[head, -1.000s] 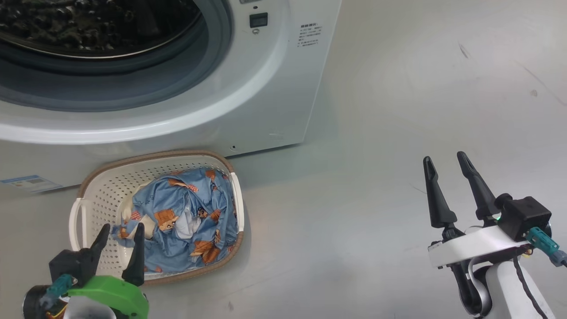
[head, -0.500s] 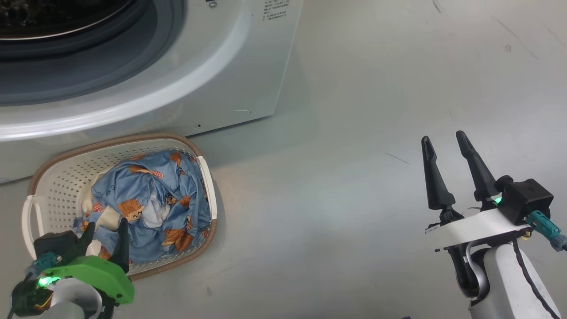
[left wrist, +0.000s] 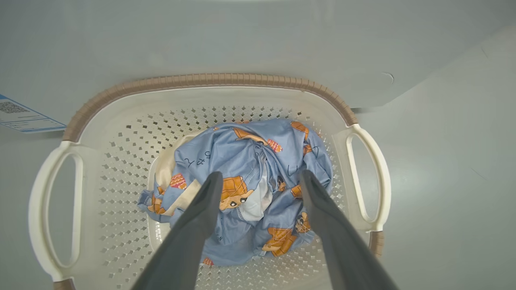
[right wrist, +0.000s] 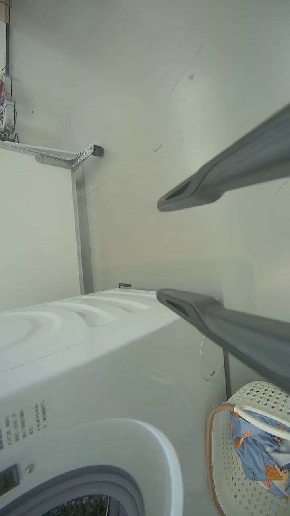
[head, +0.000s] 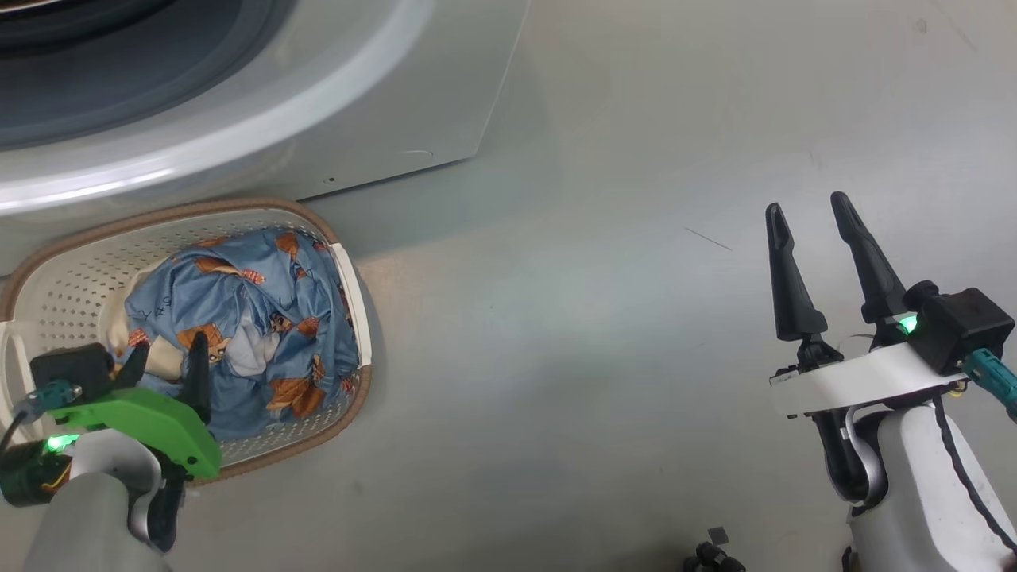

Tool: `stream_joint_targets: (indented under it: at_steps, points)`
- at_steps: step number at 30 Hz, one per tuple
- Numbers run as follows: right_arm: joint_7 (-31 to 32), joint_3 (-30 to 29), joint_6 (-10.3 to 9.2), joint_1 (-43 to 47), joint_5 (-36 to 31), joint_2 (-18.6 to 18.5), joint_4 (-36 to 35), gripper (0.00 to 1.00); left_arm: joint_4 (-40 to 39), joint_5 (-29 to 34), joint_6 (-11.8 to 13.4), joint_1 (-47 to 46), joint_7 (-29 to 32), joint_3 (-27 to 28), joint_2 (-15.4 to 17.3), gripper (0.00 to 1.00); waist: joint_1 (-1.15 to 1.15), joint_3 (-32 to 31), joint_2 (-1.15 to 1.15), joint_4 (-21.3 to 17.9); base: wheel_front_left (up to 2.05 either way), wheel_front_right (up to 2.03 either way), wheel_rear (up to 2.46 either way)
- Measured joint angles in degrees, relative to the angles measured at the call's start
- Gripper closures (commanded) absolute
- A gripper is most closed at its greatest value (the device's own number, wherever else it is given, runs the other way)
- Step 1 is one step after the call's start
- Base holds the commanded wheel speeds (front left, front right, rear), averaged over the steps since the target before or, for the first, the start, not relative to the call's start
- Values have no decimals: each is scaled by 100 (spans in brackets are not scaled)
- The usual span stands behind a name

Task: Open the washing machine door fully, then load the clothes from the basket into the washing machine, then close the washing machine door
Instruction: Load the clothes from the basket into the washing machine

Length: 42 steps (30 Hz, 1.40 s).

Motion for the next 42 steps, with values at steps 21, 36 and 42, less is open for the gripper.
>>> stream_joint_targets:
  at_steps: [21, 36, 42]
  points:
    - [0, -91, 0, -378, -54, -187, -266, 0, 844, -245, -25, -1154, 159, 80, 103, 0, 0, 917, 0, 50, 0, 0, 0]
    - [0, -231, 0, -410, -99, -292, -448, 0, 1265, -323, -25, -1831, 211, 16, 182, 0, 0, 1499, 0, 120, 0, 0, 0]
    - [-1, -242, 0, -452, -115, -367, -545, 0, 1390, -394, -25, -2038, 230, -45, 185, 0, 0, 1711, 0, 154, 0, 0, 0]
